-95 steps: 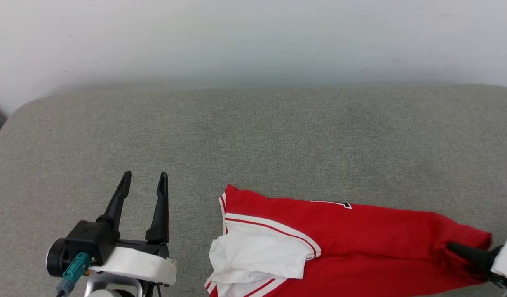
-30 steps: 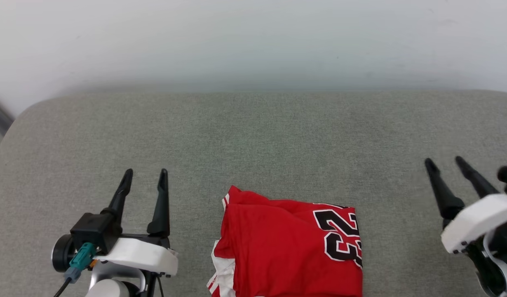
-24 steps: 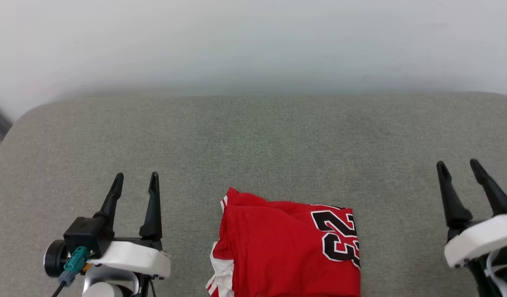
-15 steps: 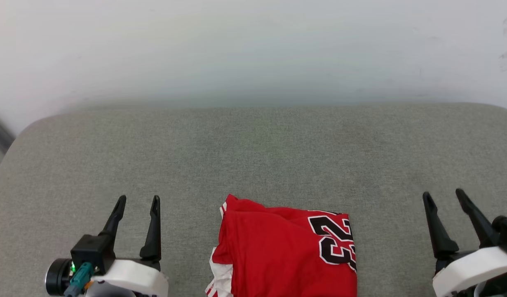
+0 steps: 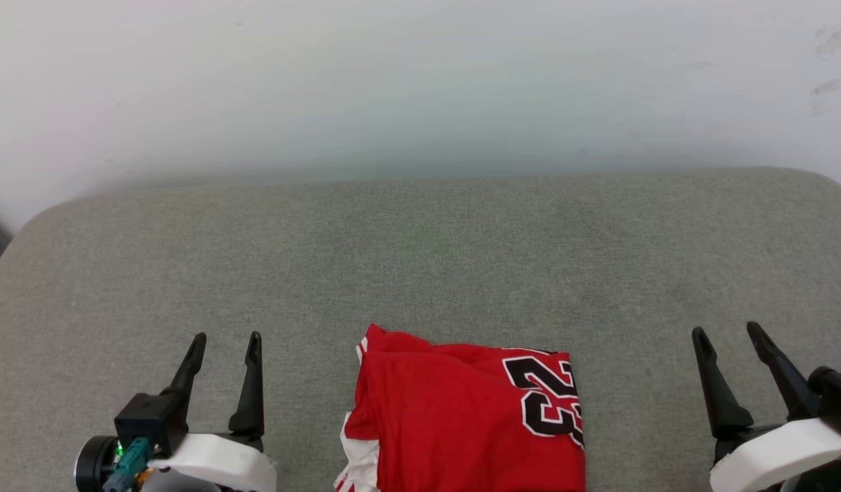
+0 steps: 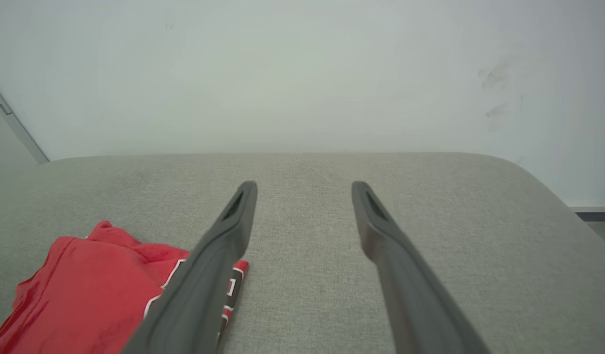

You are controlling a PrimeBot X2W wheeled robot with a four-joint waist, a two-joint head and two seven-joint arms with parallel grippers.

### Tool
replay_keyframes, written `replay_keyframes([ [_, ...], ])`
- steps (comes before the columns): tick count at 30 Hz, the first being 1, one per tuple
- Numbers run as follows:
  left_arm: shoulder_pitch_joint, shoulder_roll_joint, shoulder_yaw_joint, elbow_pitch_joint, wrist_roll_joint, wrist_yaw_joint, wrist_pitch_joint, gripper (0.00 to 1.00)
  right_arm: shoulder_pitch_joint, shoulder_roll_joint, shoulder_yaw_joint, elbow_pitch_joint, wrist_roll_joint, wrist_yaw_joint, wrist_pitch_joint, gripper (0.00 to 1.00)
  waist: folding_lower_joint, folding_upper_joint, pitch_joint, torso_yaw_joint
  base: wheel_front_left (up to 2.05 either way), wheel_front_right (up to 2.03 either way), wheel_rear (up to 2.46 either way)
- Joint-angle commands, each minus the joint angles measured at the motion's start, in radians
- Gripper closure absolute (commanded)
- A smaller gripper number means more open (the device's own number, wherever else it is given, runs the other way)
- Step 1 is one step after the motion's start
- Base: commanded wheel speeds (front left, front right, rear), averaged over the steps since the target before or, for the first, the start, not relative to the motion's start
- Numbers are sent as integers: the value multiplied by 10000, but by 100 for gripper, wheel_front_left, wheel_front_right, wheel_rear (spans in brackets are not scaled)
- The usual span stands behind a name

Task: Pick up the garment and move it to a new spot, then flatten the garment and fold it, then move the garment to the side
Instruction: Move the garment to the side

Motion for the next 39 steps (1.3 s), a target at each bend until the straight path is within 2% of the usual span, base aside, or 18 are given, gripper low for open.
replay_keyframes([
  [1, -142, -24, 43, 8, -12, -51, -66, 0, 60, 65, -20, -11, 19, -4, 78, 0, 0, -1, 23, -5, 0, 0, 0],
  [5, -207, -106, 166, 19, 22, -102, -67, 0, 23, 69, -185, 47, 185, -4, 265, 0, 0, -1, 89, -10, 0, 0, 0],
  [8, -283, -201, 270, -34, 60, -135, -66, 0, 70, 81, -577, 378, 904, -4, 843, 0, 0, -1, 175, 12, 0, 0, 0],
  [13, -436, -378, 565, -214, 211, -212, -58, 0, -343, -459, -1592, 1300, 2717, -4, 2666, 0, 0, -1, 490, 135, 0, 0, 0],
  [17, -602, -589, 770, -345, 399, -323, -49, 0, -673, -916, -2138, 2164, 3905, -4, 4853, 0, 0, -1, 760, 359, 0, 0, 0],
  [19, -664, -706, 826, -402, 506, -383, -49, 0, -934, -741, -2410, 2379, 4787, -3, 6058, 0, 0, -1, 903, 514, 0, 0, 0],
  [21, -778, -825, 898, -452, 595, -452, -50, 0, -999, -669, -2699, 2664, 5160, -4, 7358, 0, 0, -1, 1082, 682, 0, 0, 0],
  [25, -906, -1072, 1034, -483, 765, -602, -48, 0, -1362, 144, -3020, 2681, 5918, -4, 9372, 0, 0, -1, 1421, 1011, 0, 0, 0],
  [27, -970, -1231, 1055, -483, 853, -725, -48, 0, -1585, 445, -3100, 2646, 6143, -3, 10012, 0, 0, -1, 1580, 1158, 0, 0, 0],
  [32, -1202, -1554, 1147, -399, 1087, -1005, -49, 0, -2051, 928, -2986, 3188, 6459, -4, 10793, 0, 0, -1, 1965, 1498, 0, 0, 0],
  [39, -1396, -1819, 1349, -133, 1376, -1381, -50, 0, -2645, 1089, -2524, 4337, 7400, -9, 10800, 0, 0, -1, 2171, 1759, 0, 0, 0],
])
